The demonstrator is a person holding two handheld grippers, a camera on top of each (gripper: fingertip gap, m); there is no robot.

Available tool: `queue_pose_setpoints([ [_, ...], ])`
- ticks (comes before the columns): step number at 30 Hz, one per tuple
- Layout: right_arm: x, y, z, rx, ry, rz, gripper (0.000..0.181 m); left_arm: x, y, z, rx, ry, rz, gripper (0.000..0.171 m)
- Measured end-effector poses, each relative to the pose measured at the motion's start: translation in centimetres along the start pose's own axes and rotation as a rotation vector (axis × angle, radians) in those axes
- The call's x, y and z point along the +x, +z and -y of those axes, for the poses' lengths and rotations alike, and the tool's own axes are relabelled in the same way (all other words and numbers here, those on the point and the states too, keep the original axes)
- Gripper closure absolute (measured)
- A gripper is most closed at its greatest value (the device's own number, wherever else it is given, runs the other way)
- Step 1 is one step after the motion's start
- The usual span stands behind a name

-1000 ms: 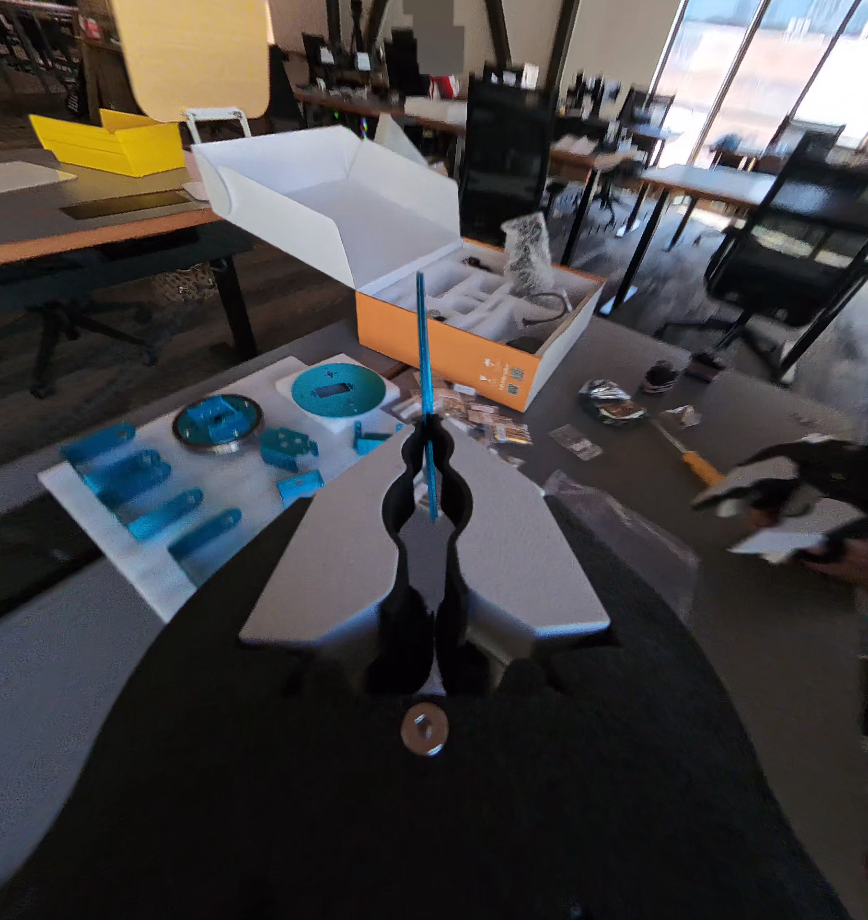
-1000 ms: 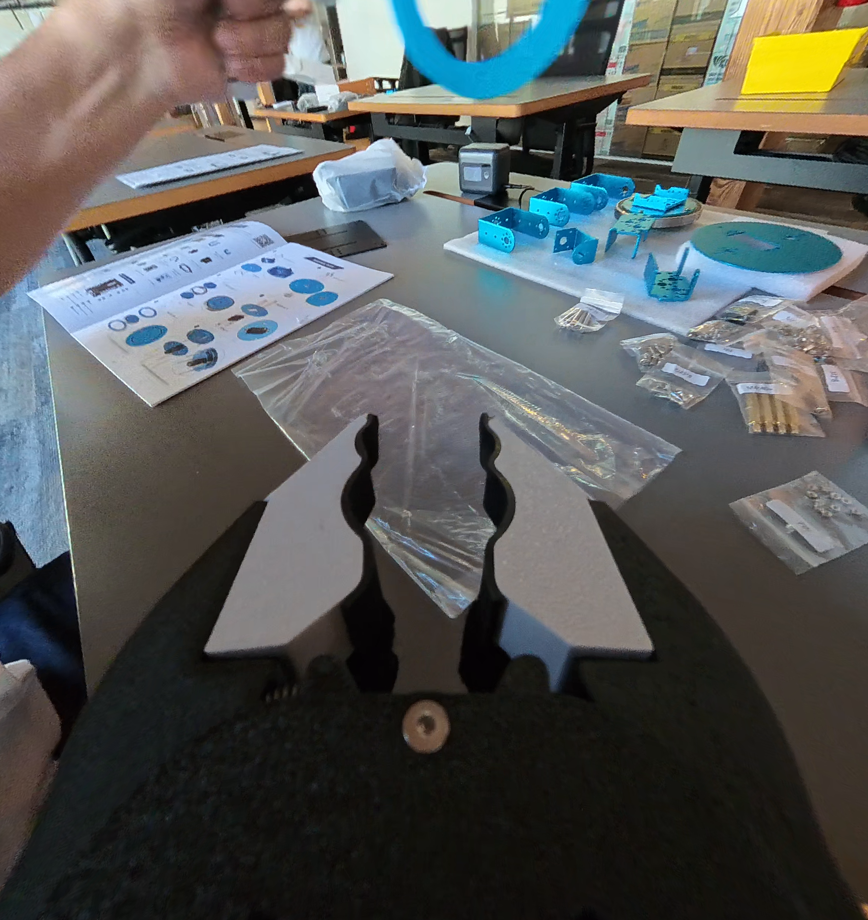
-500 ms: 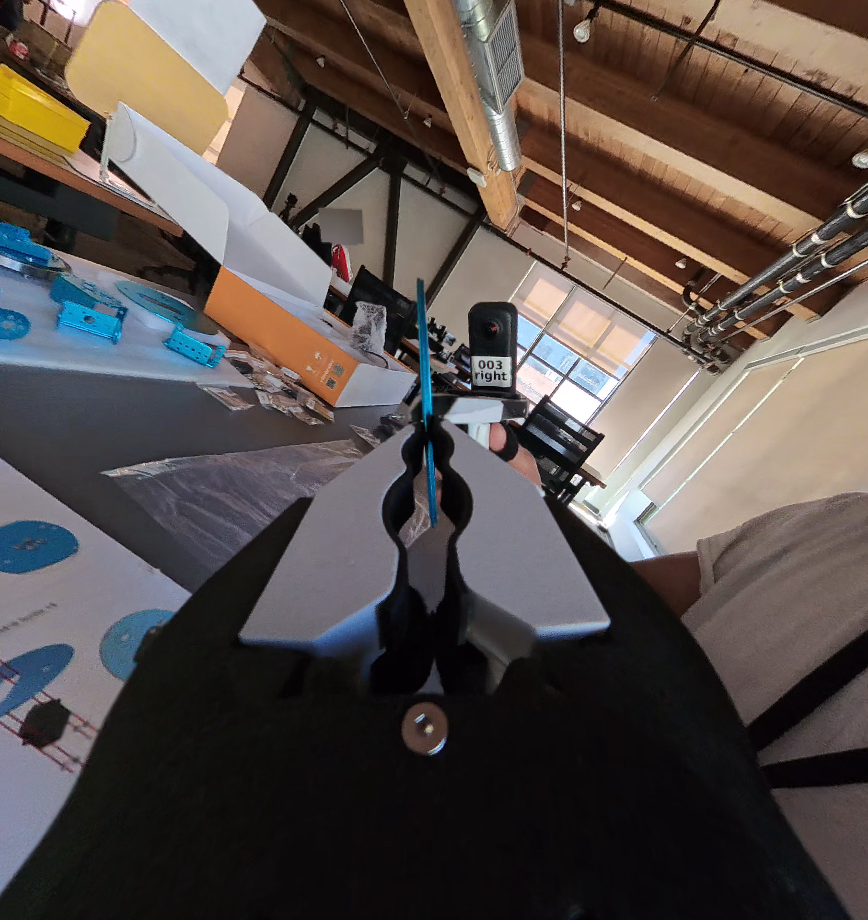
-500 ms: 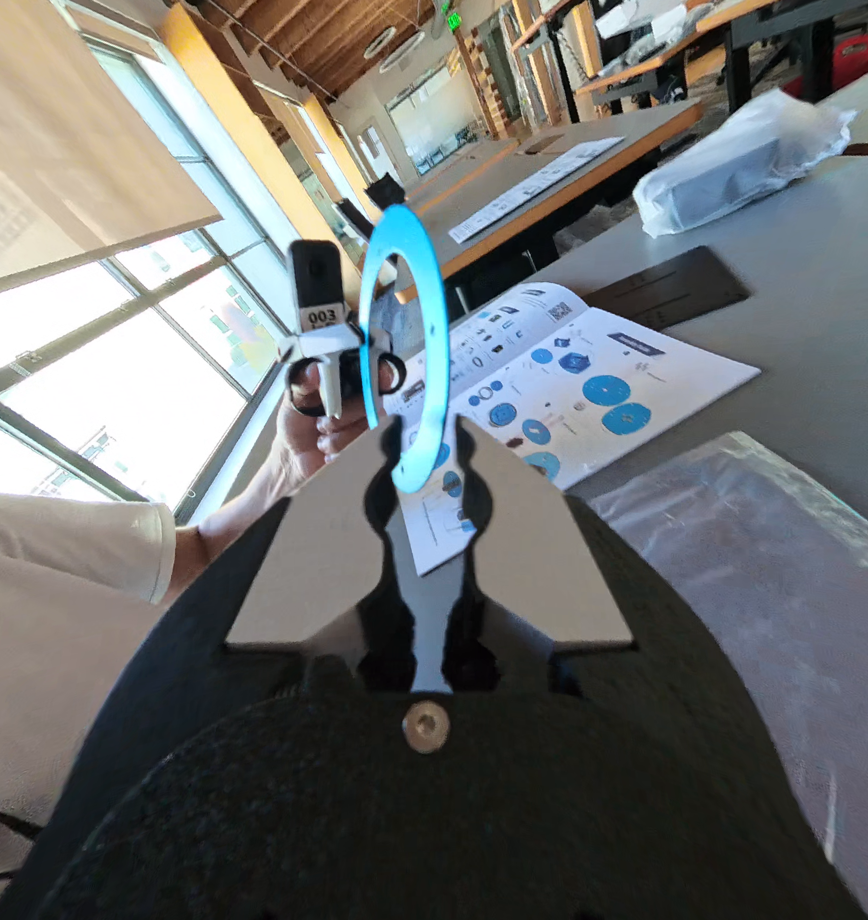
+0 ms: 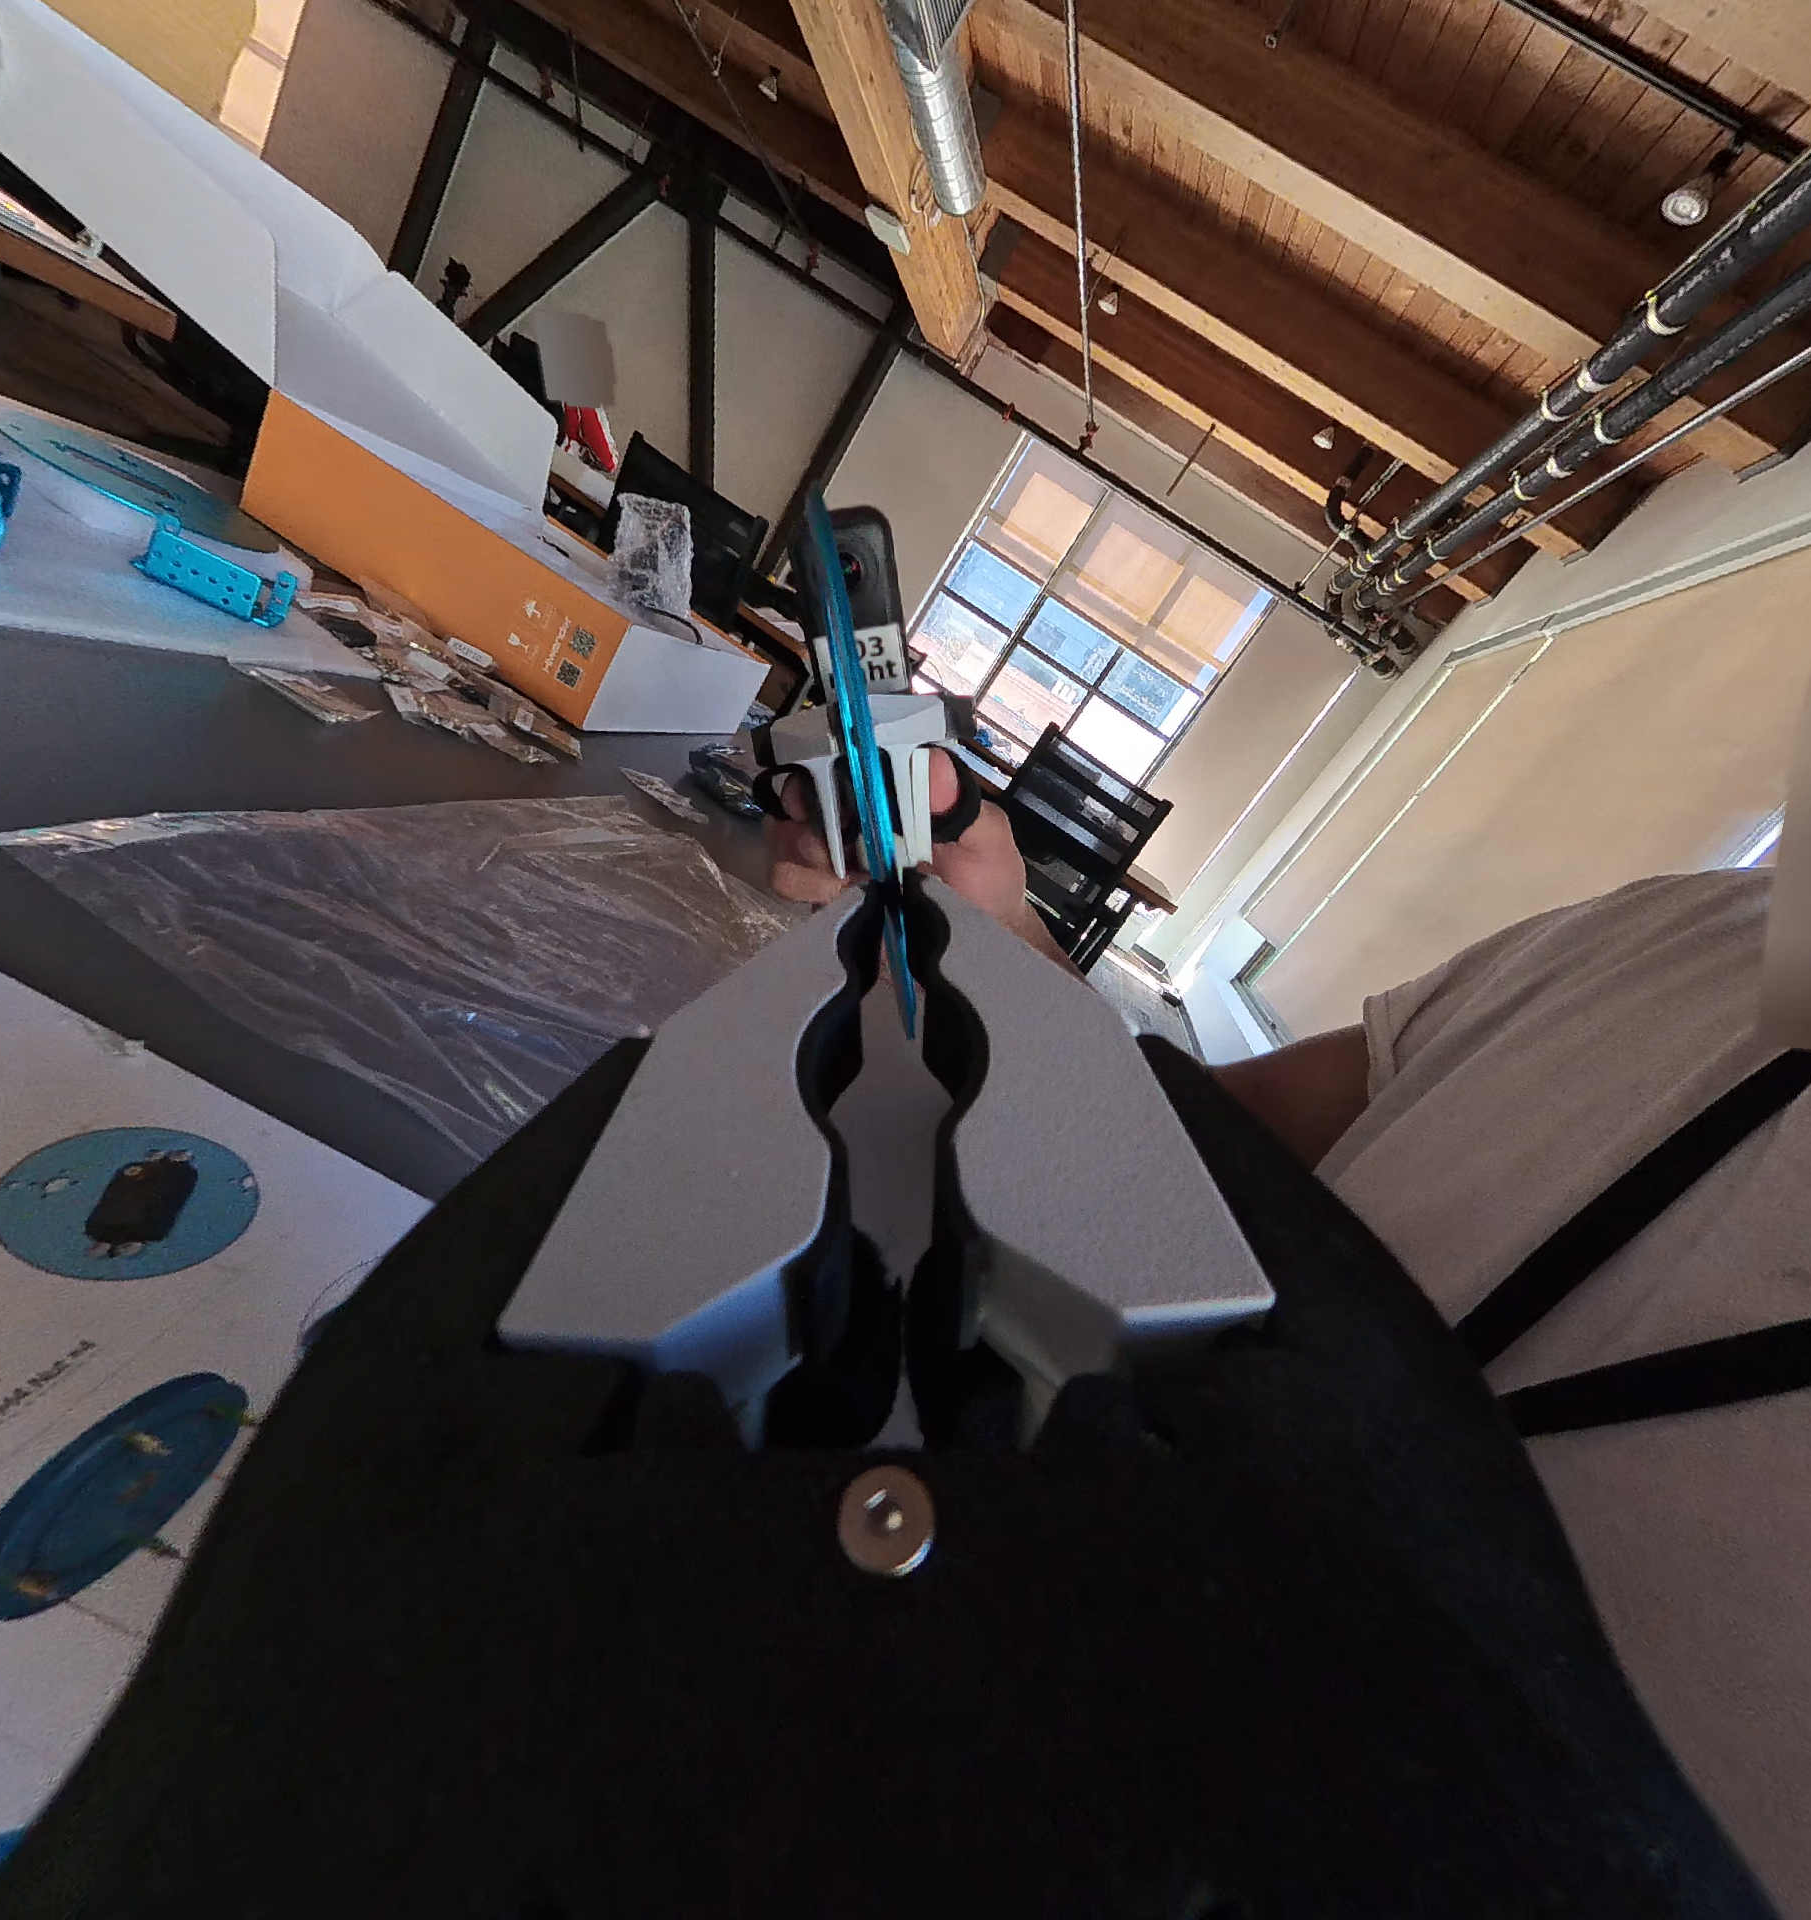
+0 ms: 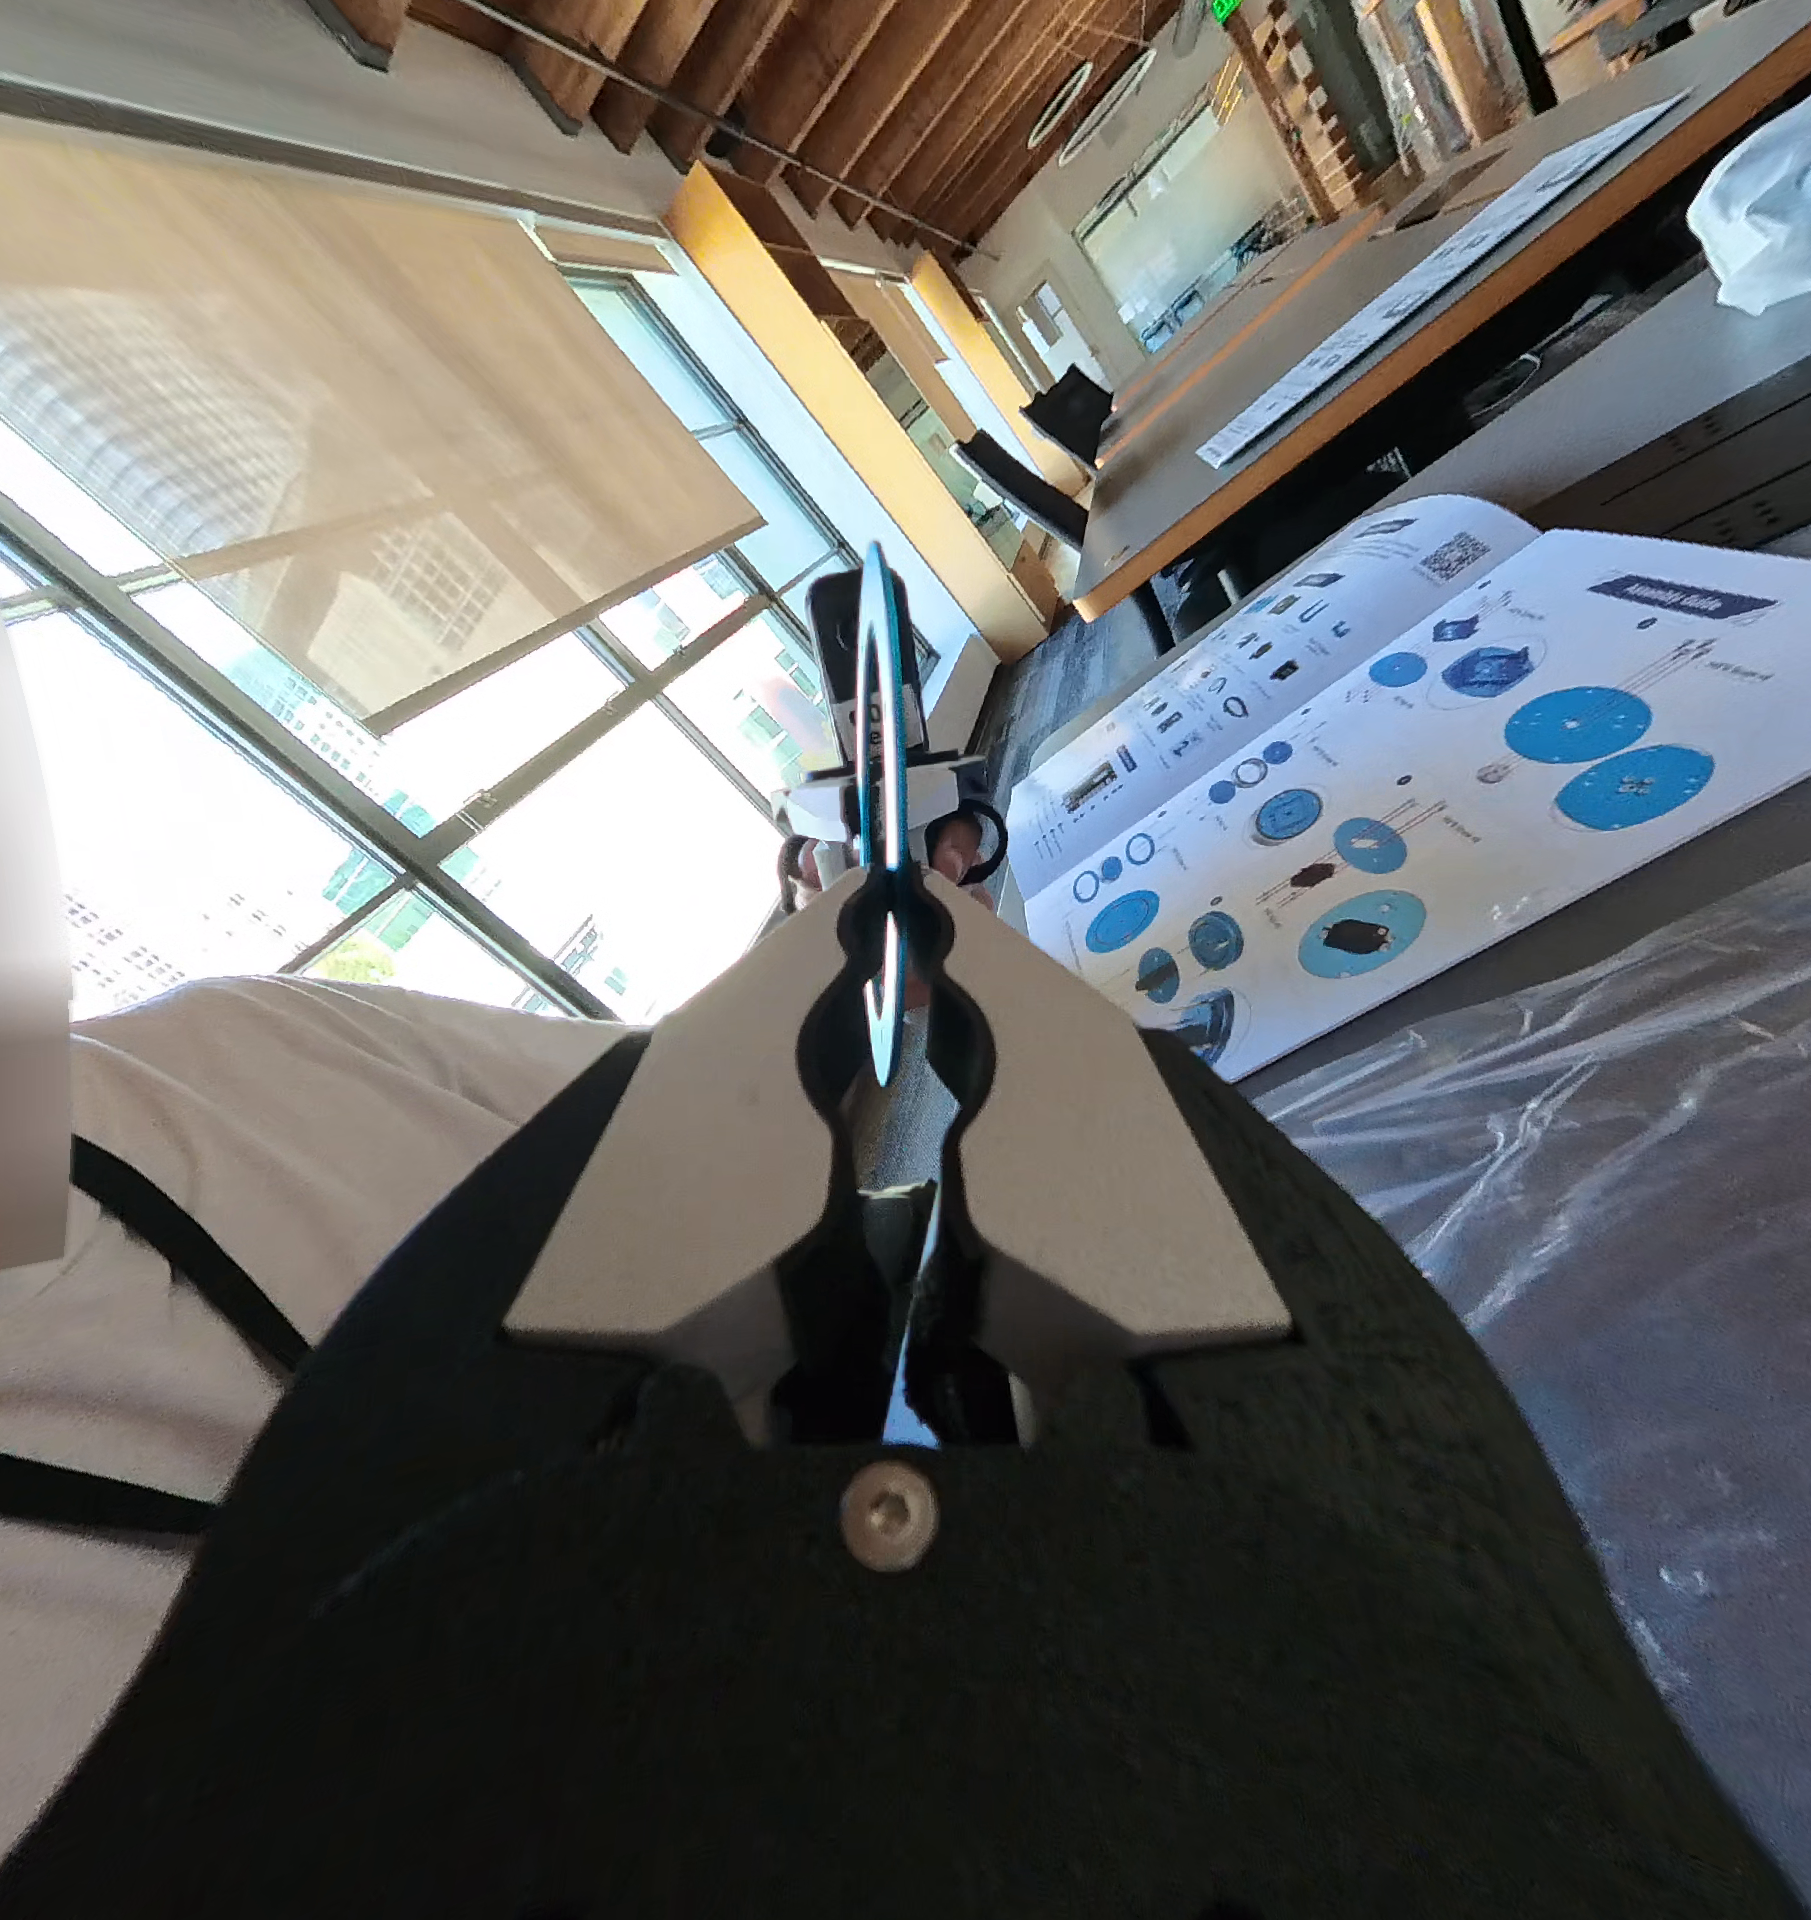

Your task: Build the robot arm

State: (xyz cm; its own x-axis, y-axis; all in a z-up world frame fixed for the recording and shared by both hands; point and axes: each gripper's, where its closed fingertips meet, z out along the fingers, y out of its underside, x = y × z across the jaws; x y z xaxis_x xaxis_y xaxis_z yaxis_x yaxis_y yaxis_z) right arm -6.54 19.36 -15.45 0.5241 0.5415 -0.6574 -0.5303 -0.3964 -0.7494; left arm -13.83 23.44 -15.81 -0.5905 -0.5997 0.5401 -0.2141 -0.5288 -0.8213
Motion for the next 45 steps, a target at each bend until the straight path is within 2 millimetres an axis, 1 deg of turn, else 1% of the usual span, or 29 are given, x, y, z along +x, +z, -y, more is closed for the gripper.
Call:
queue_pose_setpoints([
  [5,-0.4,0.4,-0.5,-0.037,0.017,0.045,0.180,0.6,-0.7,-1.1,-0.010,-0.024,-0.018,0.169],
  [7,-0.4,0.8,-0.6,-0.042,0.032,0.060,0.180,0.7,-1.3,-1.2,-0.010,-0.026,-0.015,0.169],
  [9,-0.6,1.7,-0.3,-0.046,0.058,0.093,0.180,1.0,-2.1,-0.8,-0.010,-0.025,-0.017,0.169],
  [12,-1.0,3.5,0.8,-0.097,0.073,0.131,0.180,1.0,-3.8,0.9,-0.006,-0.002,0.005,0.170],
  [14,-1.3,5.0,1.8,-0.149,0.046,0.143,0.181,1.3,-5.0,2.5,-0.005,0.024,0.026,0.170],
  [16,-1.8,6.5,2.8,-0.199,0.005,0.162,0.180,2.0,-6.1,4.3,-0.002,0.076,0.041,0.171],
  [18,-2.7,7.9,3.9,-0.219,-0.043,0.197,0.180,2.9,-7.0,5.7,-0.007,0.135,0.060,0.171],
  [20,-3.2,8.9,4.5,-0.231,-0.070,0.222,0.180,3.4,-7.6,6.5,-0.008,0.180,0.089,0.171],
  [23,-3.2,9.9,4.8,-0.224,-0.079,0.242,0.180,3.6,-8.3,6.9,0.010,0.208,0.131,0.171],
  [25,-2.5,10.3,4.7,-0.219,-0.072,0.230,0.180,3.3,-8.9,7.1,0.045,0.222,0.177,0.171],
  [26,-1.8,10.2,4.6,-0.212,-0.066,0.205,0.180,2.9,-9.4,7.2,0.060,0.229,0.213,0.171],
  [28,1.0,9.3,4.6,-0.184,-0.059,0.088,0.172,2.1,-11.1,7.4,0.086,0.232,0.313,0.171],
  [29,2.5,8.4,4.3,-0.182,-0.056,0.024,0.168,1.8,-12.2,7.4,0.100,0.224,0.358,0.171],
  [30,3.5,7.4,3.7,-0.194,-0.050,-0.017,0.167,1.6,-13.2,7.2,0.112,0.207,0.396,0.171],
  [32,4.5,5.3,1.8,-0.232,-0.021,-0.061,0.167,1.3,-15.1,6.4,0.127,0.162,0.463,0.171],
  [34,5.0,3.4,-0.1,-0.252,-0.014,-0.112,0.167,1.0,-17.0,5.5,0.157,0.102,0.521,0.171],
  [36,5.2,1.7,-1.7,-0.273,-0.057,-0.170,0.166,0.9,-18.7,4.5,0.198,0.035,0.560,0.171],
  [38,6.1,0.1,-2.6,-0.287,-0.135,-0.266,0.166,1.0,-20.0,3.4,0.245,-0.014,0.568,0.171],
  [40,6.7,-1.1,-2.5,-0.266,-0.197,-0.325,0.167,0.9,-20.6,2.6,0.288,-0.066,0.553,0.171],
  [42,7.1,-1.7,-2.1,-0.244,-0.223,-0.344,0.165,0.6,-20.3,2.0,0.312,-0.104,0.525,0.171],
  [44,7.6,-2.5,-1.0,-0.210,-0.274,-0.364,0.160,0.4,-18.9,1.8,0.332,-0.137,0.465,0.171],
  [45,8.0,-3.3,0.2,-0.186,-0.333,-0.397,0.159,0.4,-17.9,1.9,0.334,-0.151,0.425,0.171],
])
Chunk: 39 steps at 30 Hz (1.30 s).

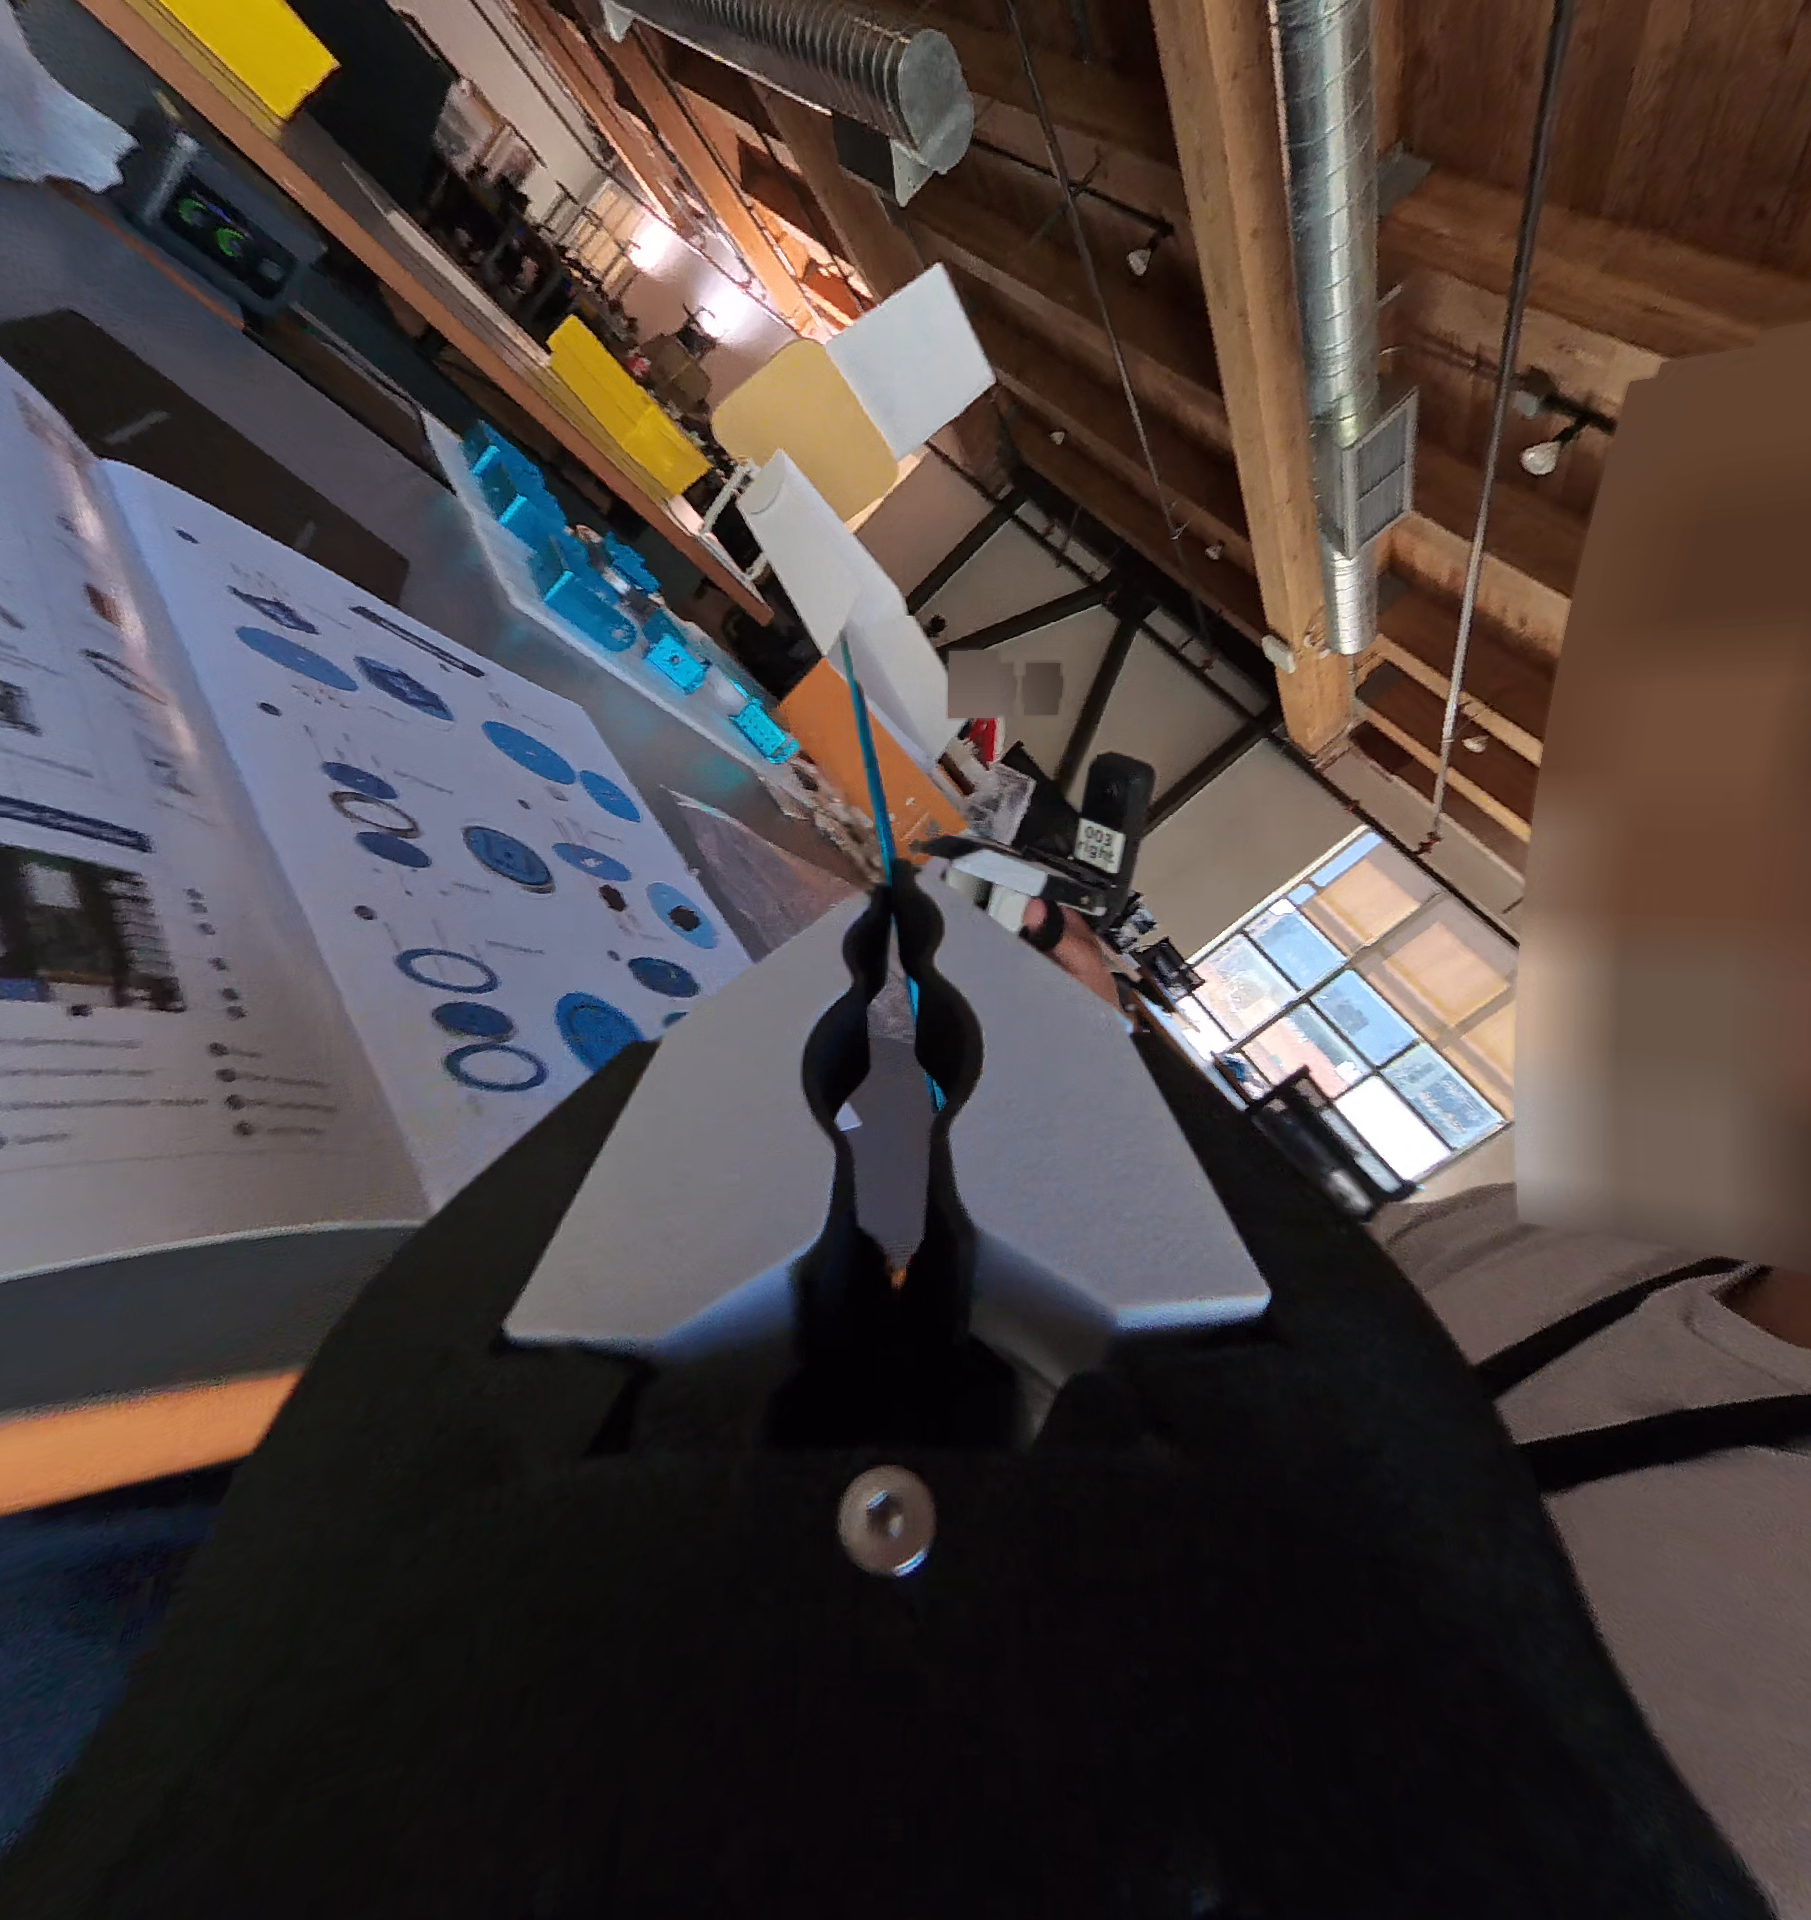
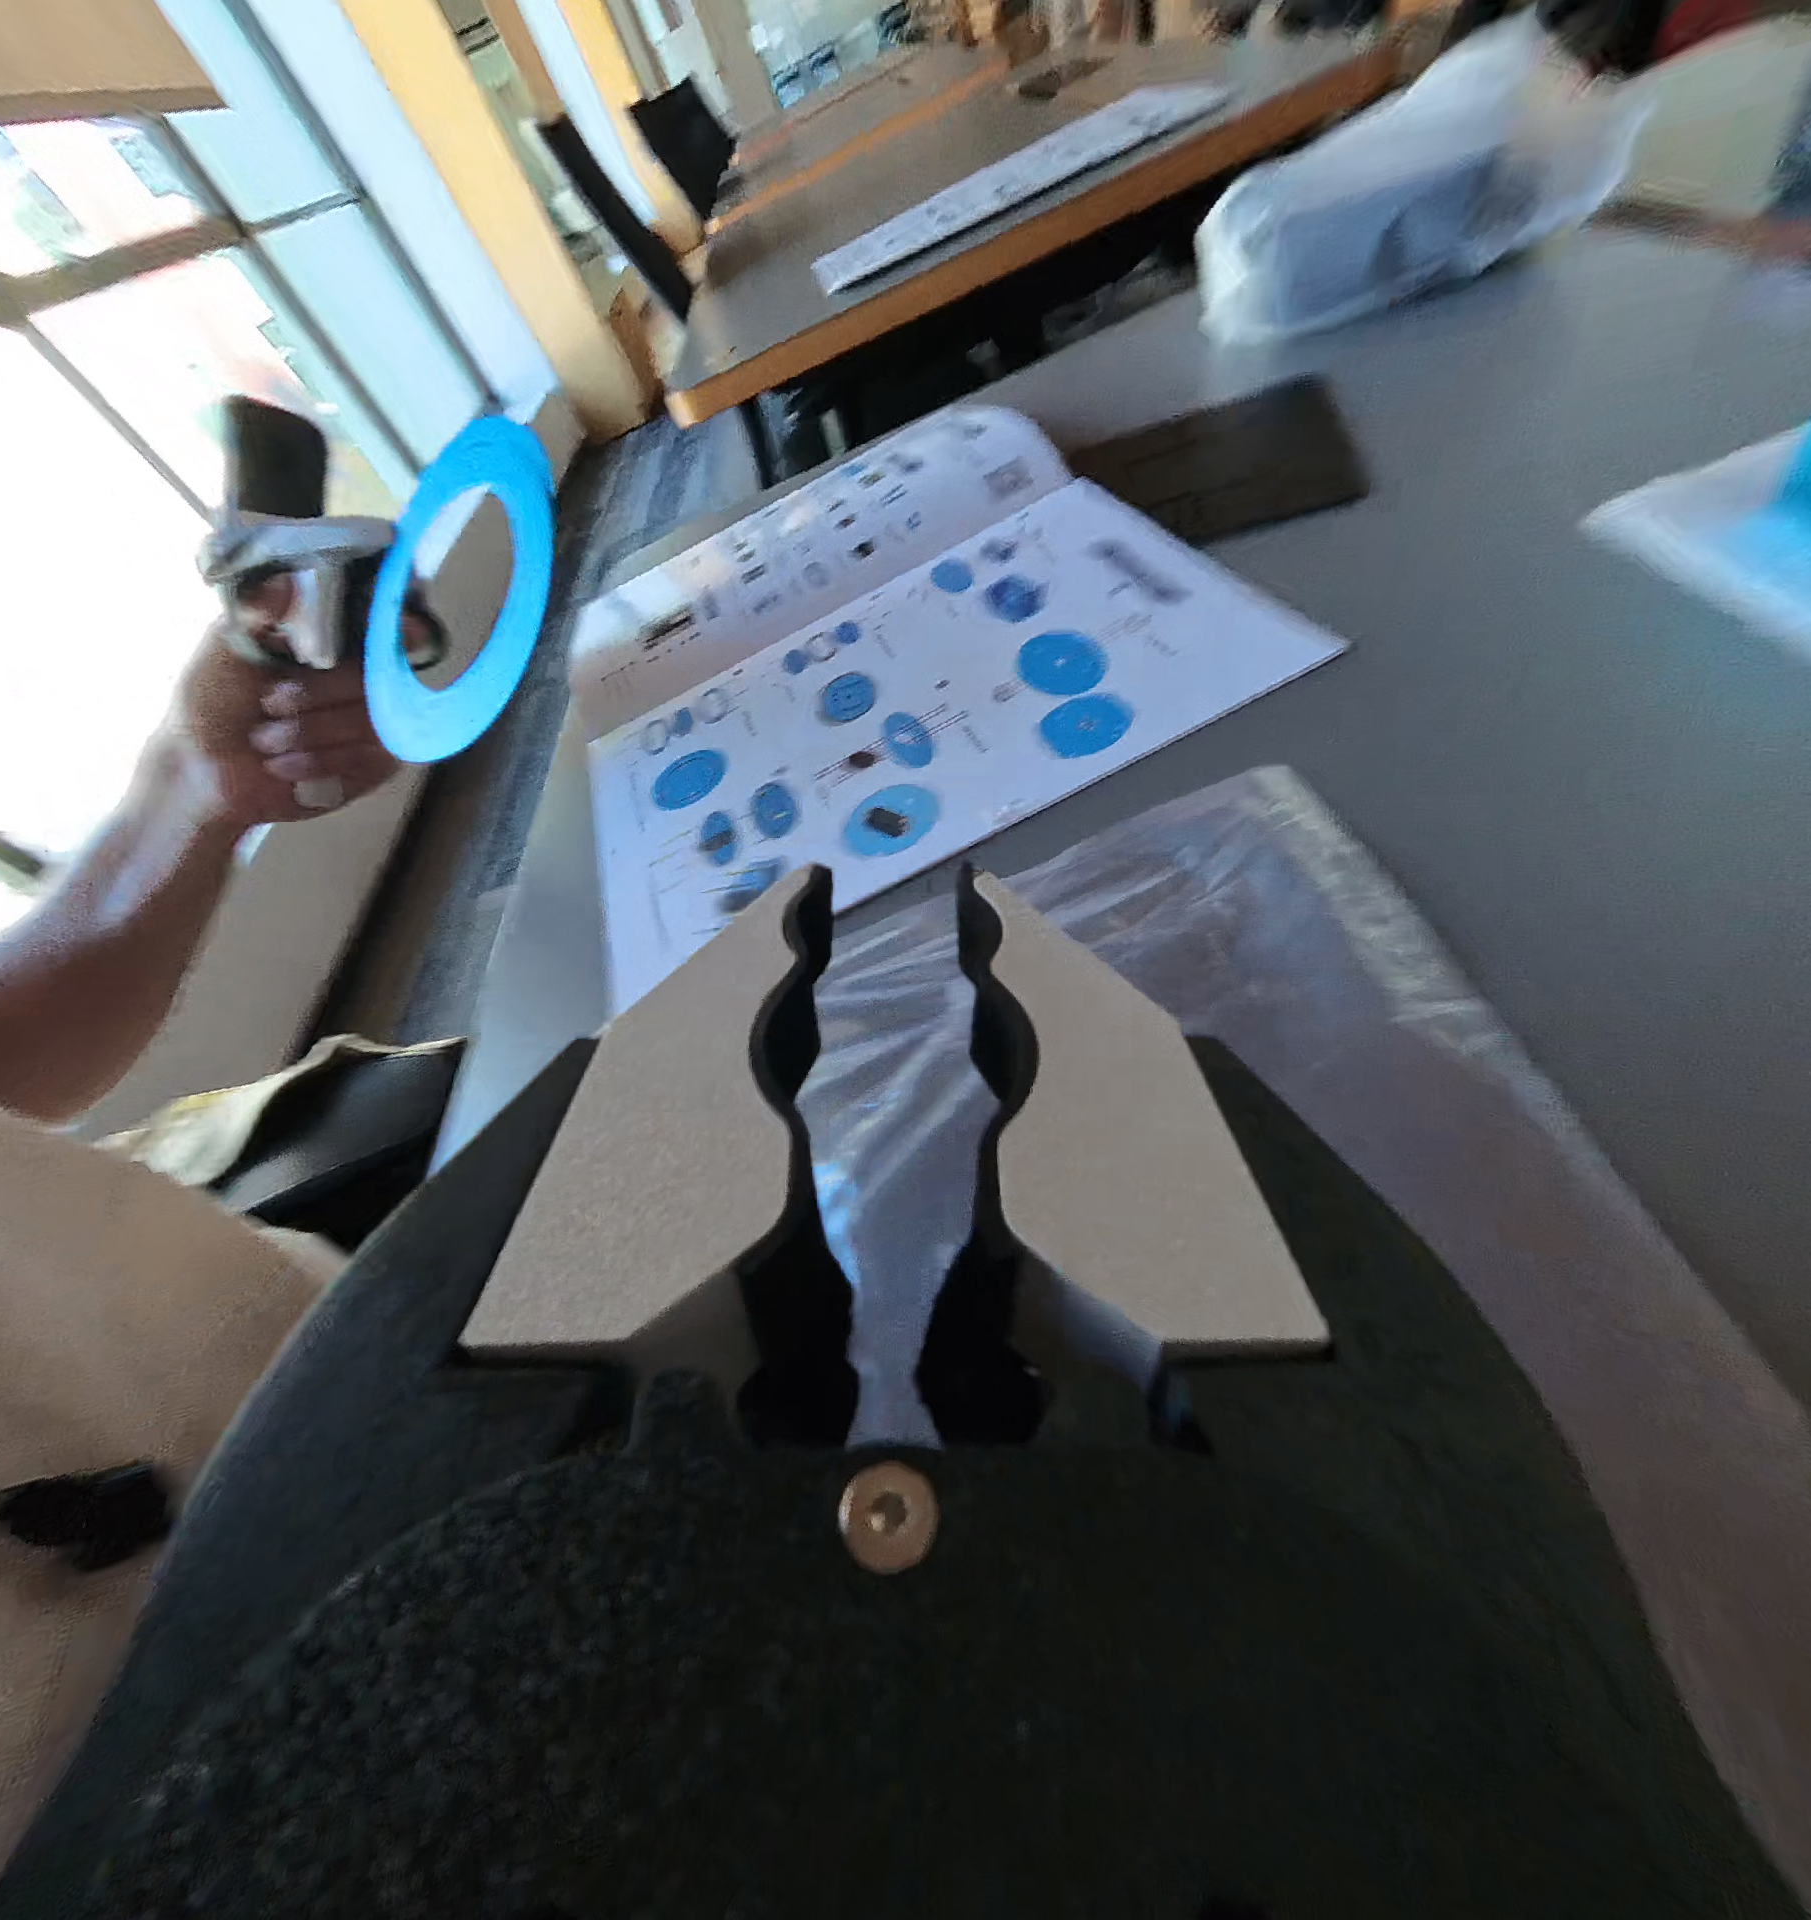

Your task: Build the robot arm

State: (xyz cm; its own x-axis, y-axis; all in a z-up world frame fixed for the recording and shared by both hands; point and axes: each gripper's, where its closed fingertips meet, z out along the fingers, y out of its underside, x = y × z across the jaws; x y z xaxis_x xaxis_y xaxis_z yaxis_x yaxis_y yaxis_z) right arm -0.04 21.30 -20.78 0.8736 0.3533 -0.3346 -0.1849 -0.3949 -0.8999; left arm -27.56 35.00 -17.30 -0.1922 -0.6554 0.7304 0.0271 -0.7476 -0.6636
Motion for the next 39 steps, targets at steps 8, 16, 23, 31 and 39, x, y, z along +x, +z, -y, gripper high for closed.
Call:
queue_pose_setpoints([
  [8,20.5,-12.6,4.7,-0.132,-0.030,-0.683,0.145,-0.5,11.4,-1.5,-0.198,0.080,-0.034,0.171],
  [16,6.7,-7.4,3.0,-0.080,0.036,-0.288,0.133,-1.0,17.9,-4.2,-0.311,0.237,-0.052,0.171],
  [23,-5.1,-9.3,-3.2,-0.082,-0.129,-0.255,0.131,3.8,13.2,-8.1,-0.338,0.259,-0.169,0.171],
  [31,-21.8,-8.2,-13.7,-0.148,-0.238,0.138,0.128,10.0,5.1,-14.4,-0.388,0.408,-0.184,0.171],
  [39,-27.5,-6.3,-31.2,-0.414,-0.425,0.183,0.140,11.7,0.7,-23.0,-0.499,0.484,-0.162,0.171],
])
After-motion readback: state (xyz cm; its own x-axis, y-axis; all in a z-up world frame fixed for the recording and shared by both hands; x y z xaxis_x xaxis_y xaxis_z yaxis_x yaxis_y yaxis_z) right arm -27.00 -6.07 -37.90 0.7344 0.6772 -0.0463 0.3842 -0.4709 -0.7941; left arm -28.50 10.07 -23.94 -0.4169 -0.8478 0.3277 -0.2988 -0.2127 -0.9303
